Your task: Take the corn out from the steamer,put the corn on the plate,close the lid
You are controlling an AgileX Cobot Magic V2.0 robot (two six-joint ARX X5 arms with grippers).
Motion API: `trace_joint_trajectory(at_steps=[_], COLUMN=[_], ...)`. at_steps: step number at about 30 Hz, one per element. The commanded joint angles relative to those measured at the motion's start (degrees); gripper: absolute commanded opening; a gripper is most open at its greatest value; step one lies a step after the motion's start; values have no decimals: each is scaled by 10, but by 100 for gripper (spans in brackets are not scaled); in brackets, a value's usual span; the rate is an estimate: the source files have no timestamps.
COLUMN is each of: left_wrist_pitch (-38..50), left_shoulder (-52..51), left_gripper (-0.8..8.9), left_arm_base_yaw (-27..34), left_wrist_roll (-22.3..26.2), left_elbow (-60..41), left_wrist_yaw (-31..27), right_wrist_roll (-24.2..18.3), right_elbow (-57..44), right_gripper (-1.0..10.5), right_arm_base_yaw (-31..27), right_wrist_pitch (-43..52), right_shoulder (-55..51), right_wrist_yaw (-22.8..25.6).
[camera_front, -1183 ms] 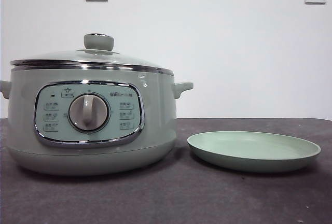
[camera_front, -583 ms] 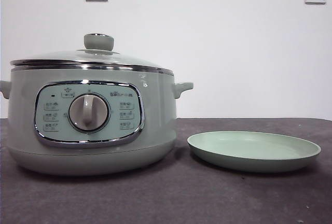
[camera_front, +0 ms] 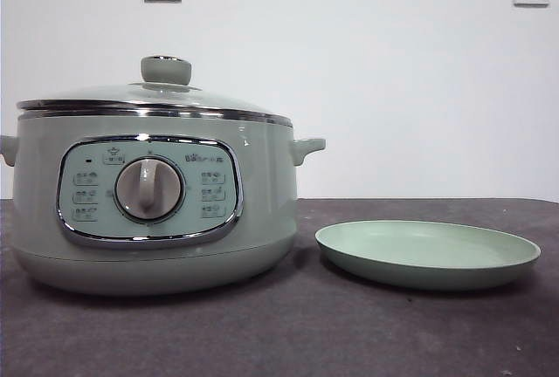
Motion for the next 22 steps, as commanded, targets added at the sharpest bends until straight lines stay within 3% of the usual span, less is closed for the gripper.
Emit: trace_joint_trajectory(at_steps=[1,10,18,22], left_wrist_pitch=[-9,-70,-87,-122], left_shoulder=[-1,54,189,269], left_gripper=[-7,-8,-8,-5], left_arm_base_yaw=[2,2,2,2], left_wrist_roll=[-12,-5,74,97], left_elbow=[15,135,256,318], left_wrist_yaw=[5,10,84,128], right_wrist_roll=[6,-75,-165,-221], right_elbow=[23,158,308,380], right_gripper=[-10,-10,-2,-1], right_arm_base_yaw=[1,1,1,1], right_wrist_pitch=[7,-43,-111,-167], right_shoulder=[6,109,269,348], right_wrist_yaw=[-20,-47,-77,-142])
